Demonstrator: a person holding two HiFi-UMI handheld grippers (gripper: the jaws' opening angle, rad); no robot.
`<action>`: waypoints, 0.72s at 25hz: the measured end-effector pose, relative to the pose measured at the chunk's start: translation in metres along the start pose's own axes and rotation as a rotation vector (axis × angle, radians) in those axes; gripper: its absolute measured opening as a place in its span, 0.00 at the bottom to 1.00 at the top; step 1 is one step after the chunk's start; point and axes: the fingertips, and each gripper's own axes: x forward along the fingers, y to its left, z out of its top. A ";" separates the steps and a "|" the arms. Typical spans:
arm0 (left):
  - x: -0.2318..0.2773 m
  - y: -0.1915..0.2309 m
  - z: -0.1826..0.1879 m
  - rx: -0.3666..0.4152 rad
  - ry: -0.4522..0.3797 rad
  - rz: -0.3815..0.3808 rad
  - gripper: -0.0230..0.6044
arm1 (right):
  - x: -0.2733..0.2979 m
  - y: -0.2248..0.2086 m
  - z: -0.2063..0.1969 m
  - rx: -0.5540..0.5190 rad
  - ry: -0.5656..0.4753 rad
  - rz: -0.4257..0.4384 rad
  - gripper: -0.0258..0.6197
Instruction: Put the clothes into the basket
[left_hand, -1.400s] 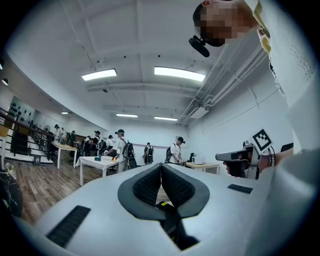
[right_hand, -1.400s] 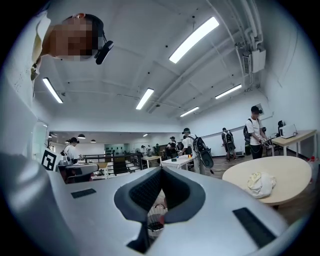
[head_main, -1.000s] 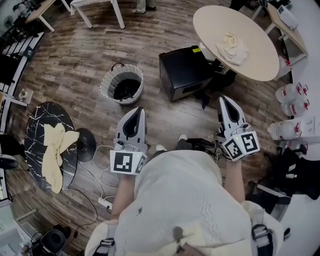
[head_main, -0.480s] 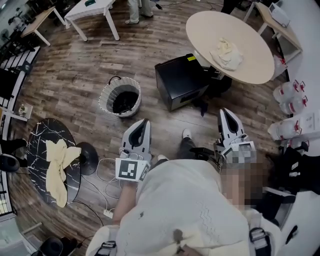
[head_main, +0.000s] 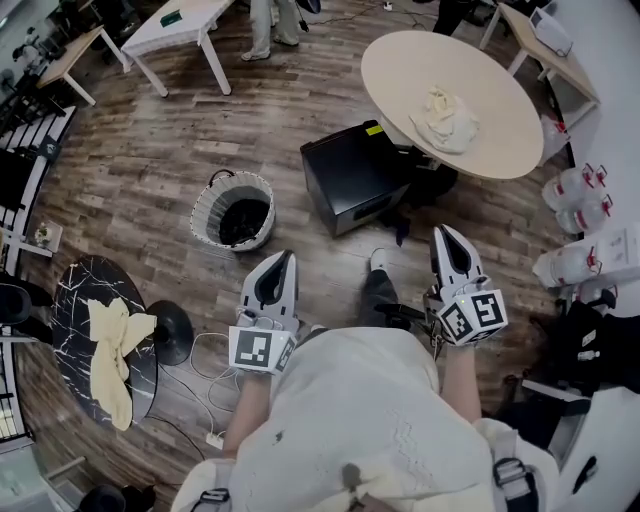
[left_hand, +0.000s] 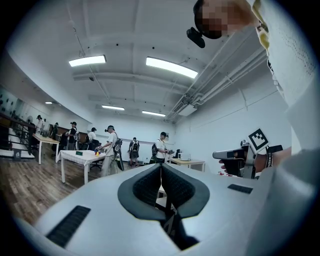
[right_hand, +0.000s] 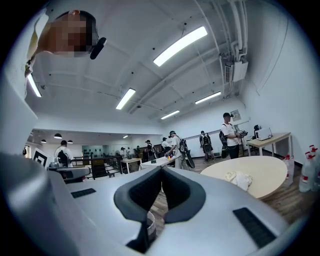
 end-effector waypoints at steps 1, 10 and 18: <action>0.007 -0.001 0.000 0.001 0.001 0.004 0.07 | 0.004 -0.008 -0.001 0.001 0.005 0.003 0.06; 0.098 -0.003 -0.012 -0.005 0.018 0.070 0.07 | 0.070 -0.091 -0.001 -0.031 0.068 0.070 0.31; 0.208 -0.015 -0.018 -0.009 0.036 0.052 0.07 | 0.133 -0.186 0.009 -0.026 0.103 0.064 0.36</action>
